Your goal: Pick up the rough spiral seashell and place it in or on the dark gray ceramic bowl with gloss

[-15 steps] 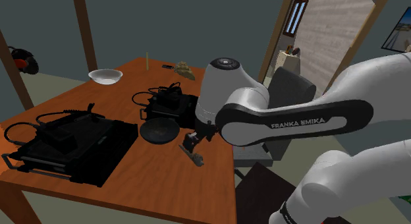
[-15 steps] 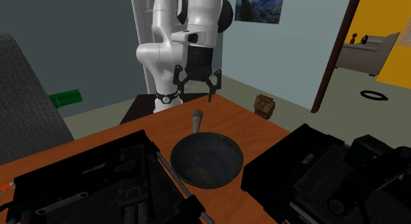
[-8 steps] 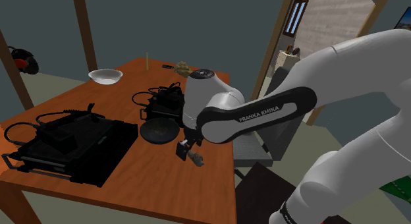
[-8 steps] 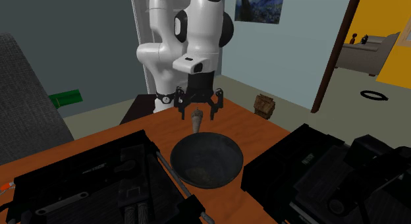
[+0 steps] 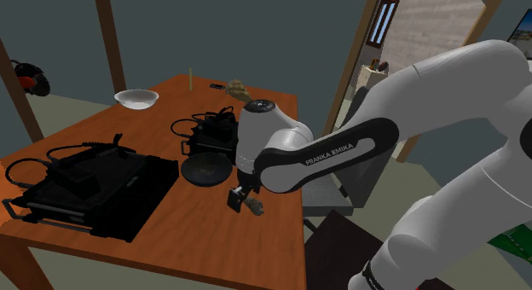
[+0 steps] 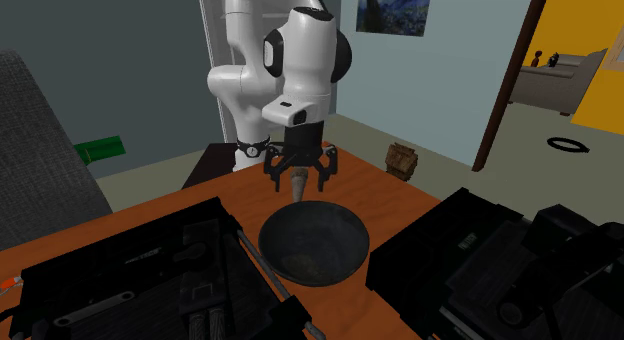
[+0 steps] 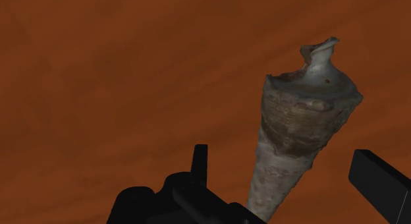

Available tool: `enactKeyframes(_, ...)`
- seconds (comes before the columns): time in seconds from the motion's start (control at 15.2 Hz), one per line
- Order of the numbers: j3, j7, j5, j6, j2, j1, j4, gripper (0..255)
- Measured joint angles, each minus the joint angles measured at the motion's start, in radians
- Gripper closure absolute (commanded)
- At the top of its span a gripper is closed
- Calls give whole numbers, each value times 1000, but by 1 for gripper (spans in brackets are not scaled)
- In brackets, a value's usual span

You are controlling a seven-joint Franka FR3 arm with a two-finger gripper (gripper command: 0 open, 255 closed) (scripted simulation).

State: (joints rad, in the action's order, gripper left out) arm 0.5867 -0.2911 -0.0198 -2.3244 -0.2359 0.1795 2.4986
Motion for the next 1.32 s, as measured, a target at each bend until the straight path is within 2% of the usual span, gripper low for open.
enactKeyframes(0.13,0,0,0,-1,1,0,0,0)
enactKeyframes(0.2,0,0,0,-1,1,0,0,255)
enactKeyframes(0.86,7,-5,3,1,5,-1,-17,255)
enactKeyframes(1.32,-20,33,-30,85,-55,-10,-38,255)
